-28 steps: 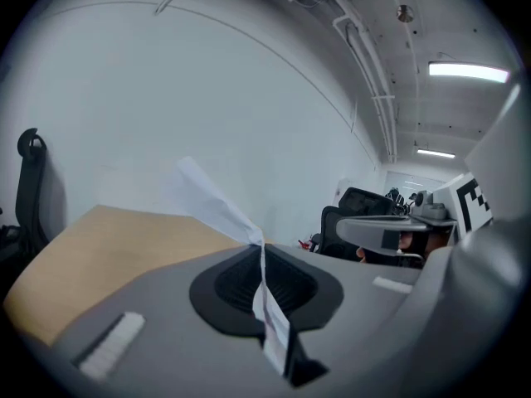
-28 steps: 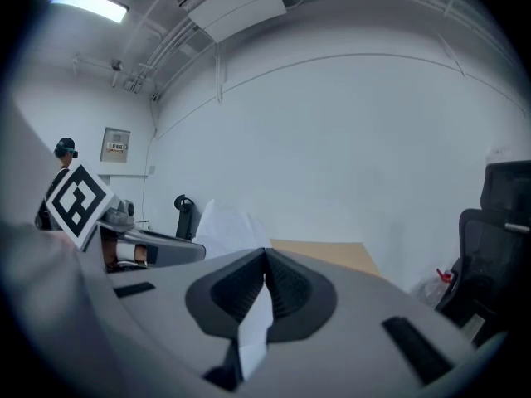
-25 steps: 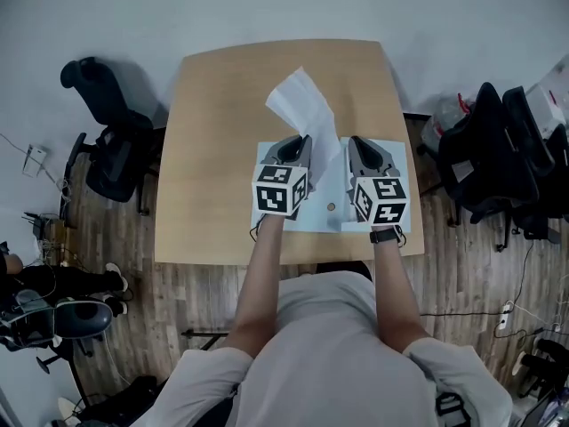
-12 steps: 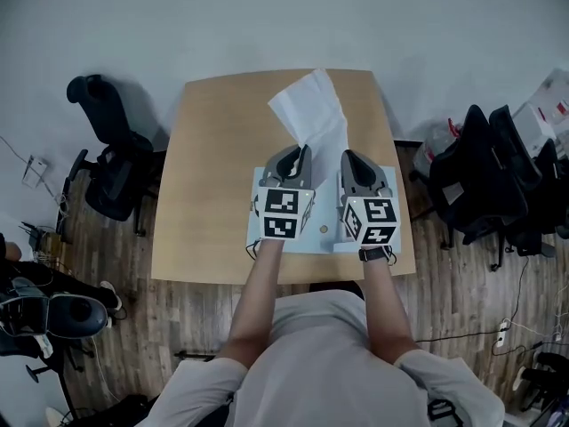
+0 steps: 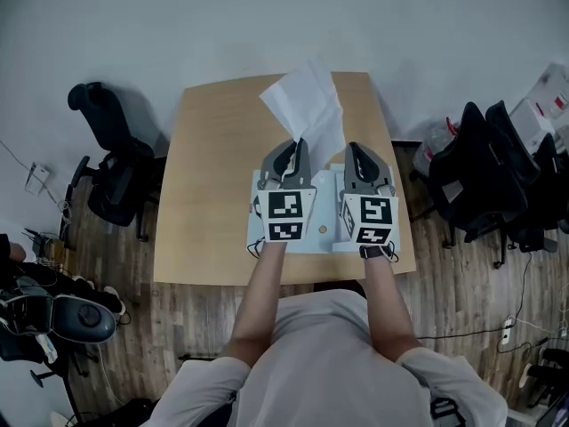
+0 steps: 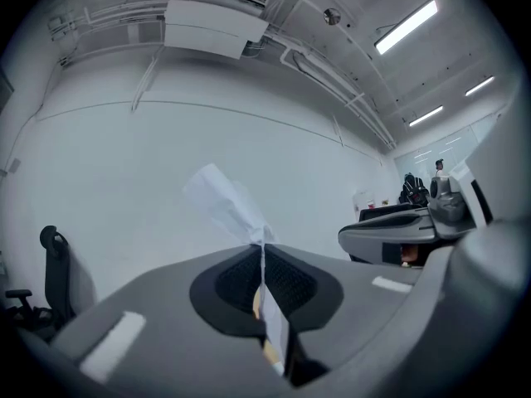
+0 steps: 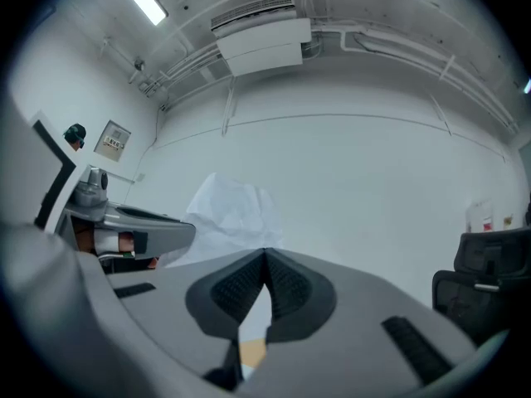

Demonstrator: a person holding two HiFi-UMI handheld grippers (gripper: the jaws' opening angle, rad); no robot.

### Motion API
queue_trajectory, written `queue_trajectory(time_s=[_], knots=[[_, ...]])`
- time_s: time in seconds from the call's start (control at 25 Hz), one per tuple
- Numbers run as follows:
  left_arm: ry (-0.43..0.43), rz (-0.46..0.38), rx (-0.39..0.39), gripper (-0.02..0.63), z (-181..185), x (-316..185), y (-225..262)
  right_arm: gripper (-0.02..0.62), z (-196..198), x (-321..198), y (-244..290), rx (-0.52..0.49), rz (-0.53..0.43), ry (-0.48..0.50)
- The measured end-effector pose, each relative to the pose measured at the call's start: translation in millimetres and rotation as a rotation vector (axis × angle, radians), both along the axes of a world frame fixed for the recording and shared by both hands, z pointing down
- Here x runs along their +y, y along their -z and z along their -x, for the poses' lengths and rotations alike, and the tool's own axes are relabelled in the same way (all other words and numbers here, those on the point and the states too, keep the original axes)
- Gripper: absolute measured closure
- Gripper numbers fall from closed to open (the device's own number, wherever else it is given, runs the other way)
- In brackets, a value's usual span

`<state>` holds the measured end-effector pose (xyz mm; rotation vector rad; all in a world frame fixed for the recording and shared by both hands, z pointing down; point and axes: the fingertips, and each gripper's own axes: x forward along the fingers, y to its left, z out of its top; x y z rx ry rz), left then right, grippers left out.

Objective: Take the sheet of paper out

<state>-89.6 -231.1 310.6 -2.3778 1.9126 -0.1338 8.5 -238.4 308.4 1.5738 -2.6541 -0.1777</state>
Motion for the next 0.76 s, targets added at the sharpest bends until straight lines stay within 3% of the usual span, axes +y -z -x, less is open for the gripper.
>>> queue_trajectory(time_s=[0.4,0.76], knots=[[0.013,-0.024,0.022,0.594,-2,-2,6,0.584,-6,-2,7,0.007,-0.023,0.004],[-0.012,0.005,0.053,0.594,-2,-6,-7,0.584,-10,-1,9,-0.005,-0.022,0.008]])
